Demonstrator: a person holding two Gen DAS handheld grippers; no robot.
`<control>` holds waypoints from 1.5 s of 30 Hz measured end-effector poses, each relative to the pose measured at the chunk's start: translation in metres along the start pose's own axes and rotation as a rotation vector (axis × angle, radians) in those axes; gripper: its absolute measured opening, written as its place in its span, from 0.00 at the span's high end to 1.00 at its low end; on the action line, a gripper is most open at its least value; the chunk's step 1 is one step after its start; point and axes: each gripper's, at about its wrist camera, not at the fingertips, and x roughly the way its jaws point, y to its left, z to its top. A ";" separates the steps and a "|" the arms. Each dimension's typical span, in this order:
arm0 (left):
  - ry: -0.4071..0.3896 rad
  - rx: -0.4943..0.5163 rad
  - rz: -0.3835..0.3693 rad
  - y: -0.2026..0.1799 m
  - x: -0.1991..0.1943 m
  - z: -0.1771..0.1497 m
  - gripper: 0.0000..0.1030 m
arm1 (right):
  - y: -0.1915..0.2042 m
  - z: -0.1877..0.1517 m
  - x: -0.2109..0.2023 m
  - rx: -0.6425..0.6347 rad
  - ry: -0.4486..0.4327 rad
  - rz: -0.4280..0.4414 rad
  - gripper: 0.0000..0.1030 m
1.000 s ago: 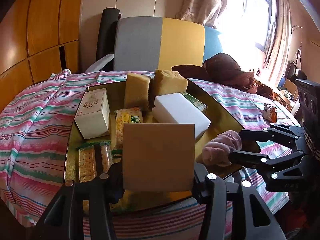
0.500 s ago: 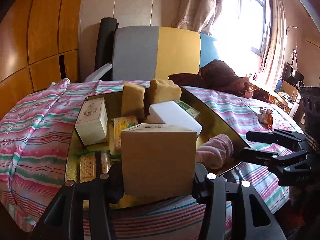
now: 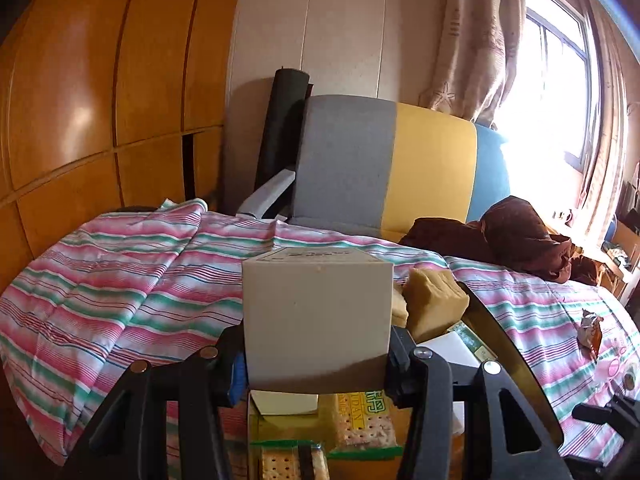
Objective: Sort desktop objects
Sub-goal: 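Lower the box and sock into the tray and open both tools, then move both empty tools back to the table, left tool over a pink hair roller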
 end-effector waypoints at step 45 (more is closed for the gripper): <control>0.188 0.232 -0.377 -0.171 -0.021 -0.042 0.38 | -0.139 -0.091 -0.099 0.396 -0.057 -0.336 0.28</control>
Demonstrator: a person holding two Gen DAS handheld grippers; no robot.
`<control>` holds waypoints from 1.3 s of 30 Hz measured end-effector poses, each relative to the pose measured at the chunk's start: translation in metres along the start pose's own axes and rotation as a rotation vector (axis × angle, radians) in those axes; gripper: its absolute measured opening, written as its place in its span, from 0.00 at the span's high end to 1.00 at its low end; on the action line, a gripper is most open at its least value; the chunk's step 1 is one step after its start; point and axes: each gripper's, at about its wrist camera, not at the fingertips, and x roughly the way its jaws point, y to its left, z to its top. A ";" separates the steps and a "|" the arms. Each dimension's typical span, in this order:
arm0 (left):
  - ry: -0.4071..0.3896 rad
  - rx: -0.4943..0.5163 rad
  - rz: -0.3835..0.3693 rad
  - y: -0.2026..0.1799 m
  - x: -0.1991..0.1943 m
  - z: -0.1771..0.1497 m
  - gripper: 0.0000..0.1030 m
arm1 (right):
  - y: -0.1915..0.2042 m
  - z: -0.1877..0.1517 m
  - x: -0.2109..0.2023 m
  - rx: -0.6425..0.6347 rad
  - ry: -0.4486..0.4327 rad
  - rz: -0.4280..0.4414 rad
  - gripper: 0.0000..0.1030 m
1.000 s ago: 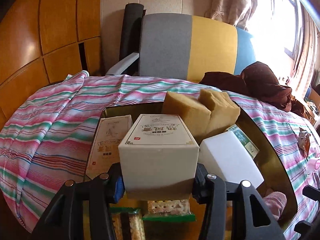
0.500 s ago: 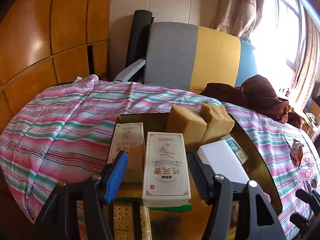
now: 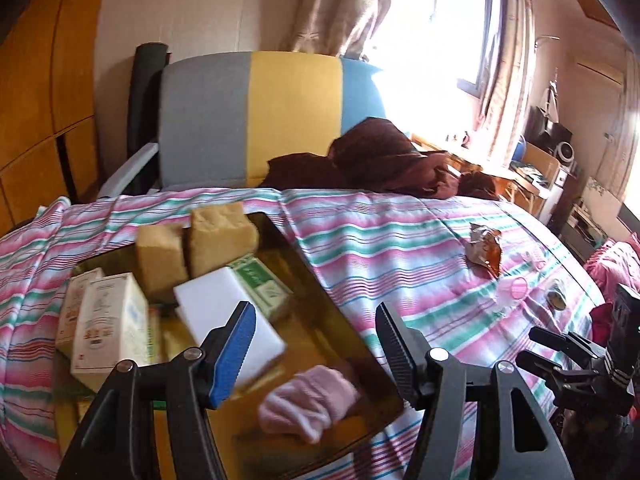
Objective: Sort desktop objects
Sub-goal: 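Move both empty tools back to the table, left tool over a pink hair roller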
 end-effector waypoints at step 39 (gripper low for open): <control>0.237 0.280 -0.402 -0.230 0.165 0.000 0.38 | -0.247 0.102 0.014 0.307 0.023 -0.453 0.23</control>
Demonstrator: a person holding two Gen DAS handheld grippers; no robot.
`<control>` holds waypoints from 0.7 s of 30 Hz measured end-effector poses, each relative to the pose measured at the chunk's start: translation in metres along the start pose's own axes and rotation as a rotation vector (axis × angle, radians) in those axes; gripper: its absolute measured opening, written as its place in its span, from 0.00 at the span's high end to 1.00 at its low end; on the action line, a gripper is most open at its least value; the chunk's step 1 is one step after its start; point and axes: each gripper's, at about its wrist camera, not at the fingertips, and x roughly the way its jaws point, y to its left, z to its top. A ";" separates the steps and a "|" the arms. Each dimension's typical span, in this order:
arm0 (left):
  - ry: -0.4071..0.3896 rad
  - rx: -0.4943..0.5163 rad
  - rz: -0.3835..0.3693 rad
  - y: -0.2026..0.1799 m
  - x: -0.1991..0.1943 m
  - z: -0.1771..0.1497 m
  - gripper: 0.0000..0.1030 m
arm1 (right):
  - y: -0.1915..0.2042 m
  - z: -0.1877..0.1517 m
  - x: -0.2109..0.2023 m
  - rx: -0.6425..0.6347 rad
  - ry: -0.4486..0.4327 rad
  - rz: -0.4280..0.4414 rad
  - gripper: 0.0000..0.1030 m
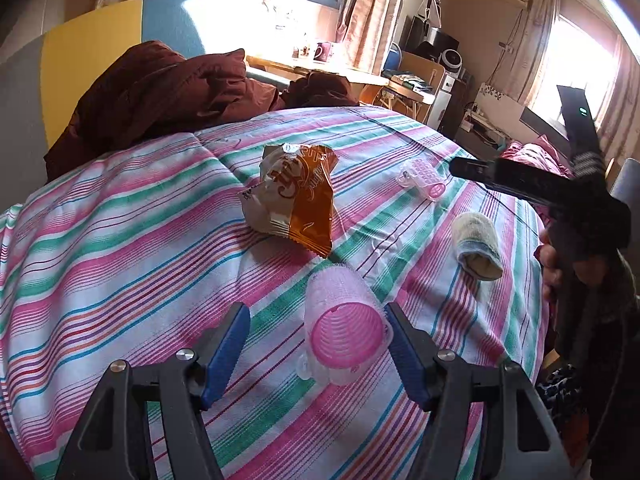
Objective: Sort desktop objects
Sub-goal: 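Move both empty tools back to the table, left tool over a pink hair roller, then close the right tool on the clear hair roller while the left tool grasps the pink roller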
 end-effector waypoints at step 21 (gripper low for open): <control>0.006 -0.038 -0.031 0.009 0.004 -0.011 0.65 | 0.016 0.006 0.037 -0.135 0.098 -0.057 0.57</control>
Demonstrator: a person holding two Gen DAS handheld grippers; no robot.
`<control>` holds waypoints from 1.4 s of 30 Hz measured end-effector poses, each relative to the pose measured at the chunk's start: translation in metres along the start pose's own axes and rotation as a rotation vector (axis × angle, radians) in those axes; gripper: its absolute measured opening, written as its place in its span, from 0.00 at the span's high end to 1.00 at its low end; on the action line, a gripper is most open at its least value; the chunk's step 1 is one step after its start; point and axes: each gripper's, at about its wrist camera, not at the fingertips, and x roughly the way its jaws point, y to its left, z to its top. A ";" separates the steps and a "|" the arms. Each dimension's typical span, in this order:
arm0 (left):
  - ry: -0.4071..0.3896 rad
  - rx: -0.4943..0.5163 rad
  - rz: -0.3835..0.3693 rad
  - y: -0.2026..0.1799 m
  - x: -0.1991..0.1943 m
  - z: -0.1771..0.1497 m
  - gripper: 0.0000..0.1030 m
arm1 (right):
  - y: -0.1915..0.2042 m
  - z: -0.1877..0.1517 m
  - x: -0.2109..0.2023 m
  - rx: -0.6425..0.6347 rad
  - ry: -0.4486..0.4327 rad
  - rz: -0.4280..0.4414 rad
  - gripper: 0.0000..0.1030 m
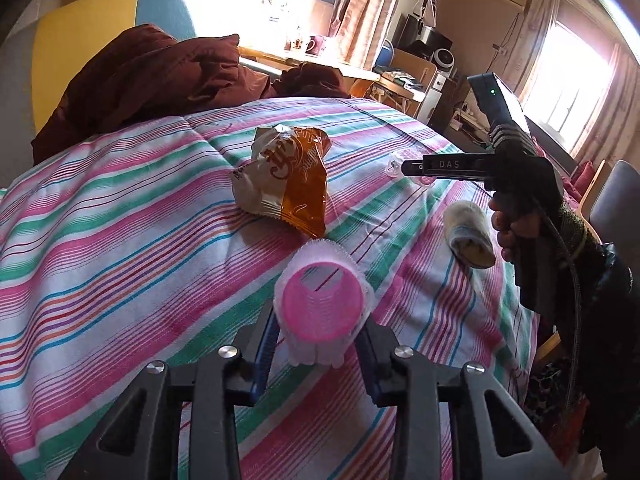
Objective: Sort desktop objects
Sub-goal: 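Close the right tool on the clear hair roller while the left tool grasps the pink roller, then carry both hair rollers toward the gold tray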
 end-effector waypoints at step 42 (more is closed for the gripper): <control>-0.067 0.033 0.051 -0.022 -0.027 -0.006 0.62 | 0.061 -0.121 -0.101 -0.039 -0.108 0.307 0.57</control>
